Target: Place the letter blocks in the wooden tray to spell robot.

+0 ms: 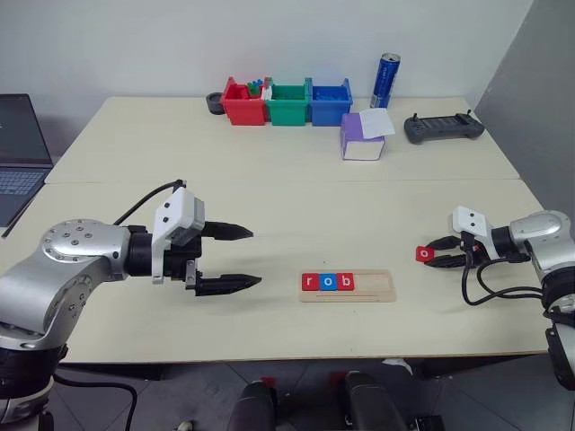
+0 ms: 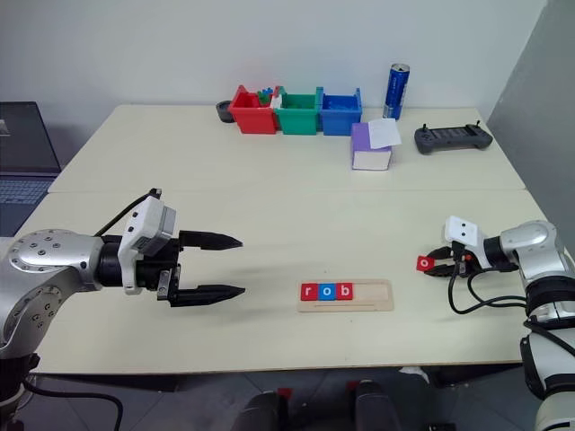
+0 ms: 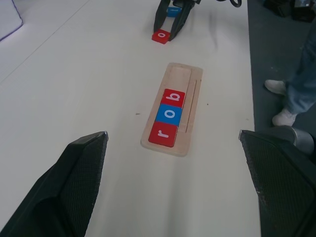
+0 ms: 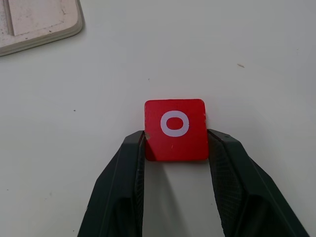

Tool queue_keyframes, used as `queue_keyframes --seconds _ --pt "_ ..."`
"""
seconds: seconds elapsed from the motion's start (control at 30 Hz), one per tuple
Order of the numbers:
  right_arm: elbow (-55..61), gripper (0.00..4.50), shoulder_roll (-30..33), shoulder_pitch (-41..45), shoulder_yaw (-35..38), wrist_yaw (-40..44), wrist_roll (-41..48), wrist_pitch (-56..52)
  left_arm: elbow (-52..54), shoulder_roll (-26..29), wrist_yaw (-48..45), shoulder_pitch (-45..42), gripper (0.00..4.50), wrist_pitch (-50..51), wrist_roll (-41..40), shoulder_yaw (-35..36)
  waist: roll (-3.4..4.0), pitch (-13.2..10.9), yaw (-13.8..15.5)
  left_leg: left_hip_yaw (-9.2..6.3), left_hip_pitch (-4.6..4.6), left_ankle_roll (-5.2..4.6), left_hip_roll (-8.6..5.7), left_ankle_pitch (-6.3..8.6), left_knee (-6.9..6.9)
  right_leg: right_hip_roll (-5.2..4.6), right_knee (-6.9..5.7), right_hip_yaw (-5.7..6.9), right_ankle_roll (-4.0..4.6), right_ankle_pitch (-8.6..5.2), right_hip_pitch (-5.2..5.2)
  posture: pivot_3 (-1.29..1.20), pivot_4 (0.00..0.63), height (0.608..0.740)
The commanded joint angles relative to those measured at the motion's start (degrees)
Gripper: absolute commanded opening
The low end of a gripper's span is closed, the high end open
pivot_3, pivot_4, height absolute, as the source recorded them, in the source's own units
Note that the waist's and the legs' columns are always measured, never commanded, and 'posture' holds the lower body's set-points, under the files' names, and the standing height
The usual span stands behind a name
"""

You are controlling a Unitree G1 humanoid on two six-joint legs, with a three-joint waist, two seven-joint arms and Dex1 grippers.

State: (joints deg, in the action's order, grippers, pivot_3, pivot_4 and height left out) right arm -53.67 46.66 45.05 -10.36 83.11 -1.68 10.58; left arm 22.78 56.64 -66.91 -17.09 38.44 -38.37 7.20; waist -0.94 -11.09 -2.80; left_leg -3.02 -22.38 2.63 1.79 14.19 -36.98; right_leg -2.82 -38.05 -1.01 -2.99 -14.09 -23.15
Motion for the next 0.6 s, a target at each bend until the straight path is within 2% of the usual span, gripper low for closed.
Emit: queue_keyframes --seconds 0.03,0.2,0.33,0.6 --pt "6.9 1.44 2.4 0.1 1.1 2.8 1.1 -2.4 1.6 1.0 -0.1 0.1 4.5 -0.1 -1.0 2.2 0.04 0.0 0.0 0.0 -0.01 0.0 0.0 0.0 0.0 0.0 0.0 0.0 0.0 0.0 -0.01 0.0 0.15 0.74" --pt "29.9 1.44 4.7 -5.7 2.5 6.8 7.7 -11.8 1.6 1.2 -0.1 0.3 4.5 -0.1 -1.0 2.1 0.06 0.0 0.1 -0.02 -0.06 -0.01 0.0 0.01 0.04 0.0 0.0 0.01 0.04 -0.03 -0.08 0.0 0.15 0.74" --pt "44.6 1.44 5.4 -9.5 1.5 5.8 10.9 -19.2 1.3 1.3 -0.2 0.5 4.5 -0.3 -0.5 1.6 0.06 0.0 0.2 -0.04 -0.09 -0.01 0.0 0.01 0.04 0.0 0.01 0.03 0.04 -0.04 -0.09 0.0 0.15 0.74" --pt "54.6 1.44 2.0 -10.2 -4.2 2.6 10.2 -28.6 1.0 1.9 -0.8 0.1 4.5 -0.6 0.0 1.4 0.05 0.0 0.3 -0.05 -0.09 -0.01 0.0 0.01 0.01 0.0 -0.01 0.04 -0.2 -0.17 -0.09 0.0 0.15 0.74"
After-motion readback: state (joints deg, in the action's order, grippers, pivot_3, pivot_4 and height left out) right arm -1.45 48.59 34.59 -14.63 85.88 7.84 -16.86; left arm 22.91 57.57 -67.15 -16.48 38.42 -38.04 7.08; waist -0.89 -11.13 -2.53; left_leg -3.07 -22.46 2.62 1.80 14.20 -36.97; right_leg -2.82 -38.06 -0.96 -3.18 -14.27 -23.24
